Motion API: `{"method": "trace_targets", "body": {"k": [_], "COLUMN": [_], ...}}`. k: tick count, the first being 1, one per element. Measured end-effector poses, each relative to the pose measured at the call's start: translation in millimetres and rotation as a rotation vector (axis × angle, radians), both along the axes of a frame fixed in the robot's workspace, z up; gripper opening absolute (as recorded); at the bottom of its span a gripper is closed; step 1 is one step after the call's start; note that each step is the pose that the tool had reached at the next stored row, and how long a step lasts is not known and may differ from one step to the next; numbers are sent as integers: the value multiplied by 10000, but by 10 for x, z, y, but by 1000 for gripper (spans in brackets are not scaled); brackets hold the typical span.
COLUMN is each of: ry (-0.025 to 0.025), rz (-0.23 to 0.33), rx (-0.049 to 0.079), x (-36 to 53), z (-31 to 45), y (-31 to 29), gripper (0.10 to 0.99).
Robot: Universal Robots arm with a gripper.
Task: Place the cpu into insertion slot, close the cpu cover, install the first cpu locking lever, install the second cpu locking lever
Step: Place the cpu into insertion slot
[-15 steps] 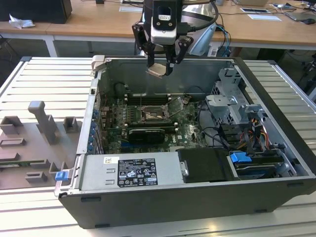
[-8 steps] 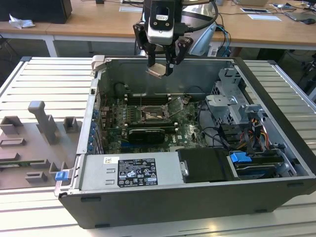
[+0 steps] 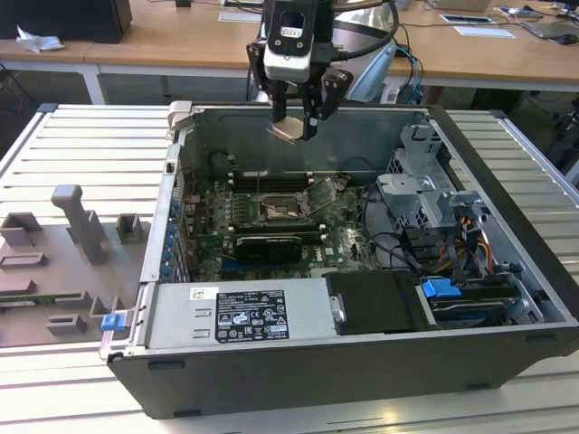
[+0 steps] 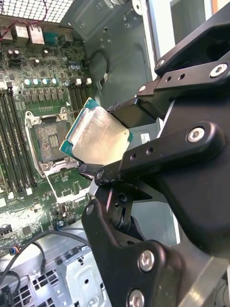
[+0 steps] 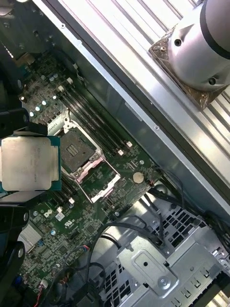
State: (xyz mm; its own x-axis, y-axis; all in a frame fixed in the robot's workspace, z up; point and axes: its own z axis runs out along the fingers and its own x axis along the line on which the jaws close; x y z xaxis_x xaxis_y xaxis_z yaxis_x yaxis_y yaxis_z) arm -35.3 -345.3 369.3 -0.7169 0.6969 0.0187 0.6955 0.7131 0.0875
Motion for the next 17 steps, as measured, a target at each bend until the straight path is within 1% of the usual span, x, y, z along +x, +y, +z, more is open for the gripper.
{"method": "trace_targets", "body": {"k": [15, 17], "ry": [0, 0], "rz": [-1117, -1374], "rx": [0, 0], "x": [0, 0], "z": [-11, -13], "y": [0, 0], "gripper": [541, 541]}}
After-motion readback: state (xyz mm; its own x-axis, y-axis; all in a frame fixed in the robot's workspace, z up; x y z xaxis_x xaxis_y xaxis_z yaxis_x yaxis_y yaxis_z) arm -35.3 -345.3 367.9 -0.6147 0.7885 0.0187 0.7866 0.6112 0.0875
